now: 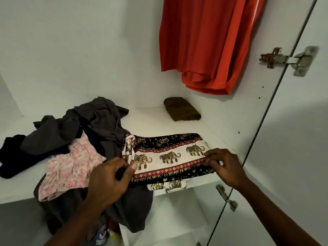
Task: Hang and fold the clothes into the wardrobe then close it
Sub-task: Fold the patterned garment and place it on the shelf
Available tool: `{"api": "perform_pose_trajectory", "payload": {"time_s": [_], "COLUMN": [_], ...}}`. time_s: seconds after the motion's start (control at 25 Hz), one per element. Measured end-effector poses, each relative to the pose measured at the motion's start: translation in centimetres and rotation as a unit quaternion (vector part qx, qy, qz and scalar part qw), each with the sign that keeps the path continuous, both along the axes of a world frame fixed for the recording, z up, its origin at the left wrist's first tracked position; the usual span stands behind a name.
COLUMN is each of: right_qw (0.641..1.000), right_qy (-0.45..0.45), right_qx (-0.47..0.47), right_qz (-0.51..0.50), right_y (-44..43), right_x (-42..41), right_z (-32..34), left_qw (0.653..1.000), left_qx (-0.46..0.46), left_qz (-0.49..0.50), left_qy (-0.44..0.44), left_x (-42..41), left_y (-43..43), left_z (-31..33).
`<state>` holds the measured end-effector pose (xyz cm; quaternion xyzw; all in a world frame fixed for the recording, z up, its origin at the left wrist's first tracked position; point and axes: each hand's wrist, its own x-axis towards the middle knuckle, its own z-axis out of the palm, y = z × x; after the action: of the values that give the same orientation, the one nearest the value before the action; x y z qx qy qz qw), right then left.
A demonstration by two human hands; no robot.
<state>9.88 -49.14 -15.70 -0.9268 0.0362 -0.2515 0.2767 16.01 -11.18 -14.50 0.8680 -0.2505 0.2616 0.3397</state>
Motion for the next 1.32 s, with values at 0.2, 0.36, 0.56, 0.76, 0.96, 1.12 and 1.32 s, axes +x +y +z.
{"api": "perform_pose_trajectory", "payload": {"time_s": [0.2,0.36,0.56,0.76,0.96,1.12,1.32], "right_qw": [1.0,0.974,0.945,0.942,0.943,0.946,0.945], "right_qy": [0.015,0.202,0.278,0.284,0.279,0.268,0.272], "right_qx": [0.018,-0.054,-0.168,-0.171,-0.171,-0.167,-0.164], "right_qz": [-0.007,0.087,0.042,0.042,0.061,0.069,0.08], "right_y": [3.1,6.7,5.8,4.9,6.7,9.5,13.2], "right_x": [3.8,7.5,11.6,15.6,20.7,26.2,33.7], "right_z": [2.6,1.3,0.3,0.5,0.5,0.1,0.1], "left_qw": [0.997,0.98,0.962,0.975,0.951,0.942,0.941], "left_qx": [0.029,0.117,0.149,0.13,0.233,0.2,0.192], "left_qz": [0.053,0.046,0.011,0.093,0.162,0.209,0.229], "left_qy": [0.049,0.151,0.23,0.154,0.123,0.17,0.158], "left_x": [4.2,8.7,12.5,19.7,22.7,26.1,27.3], "left_y": [-4.1,-6.9,-6.6,-1.8,0.8,5.3,9.4], "left_z": [2.1,1.9,-0.7,-0.1,0.1,0.5,0.0]}}
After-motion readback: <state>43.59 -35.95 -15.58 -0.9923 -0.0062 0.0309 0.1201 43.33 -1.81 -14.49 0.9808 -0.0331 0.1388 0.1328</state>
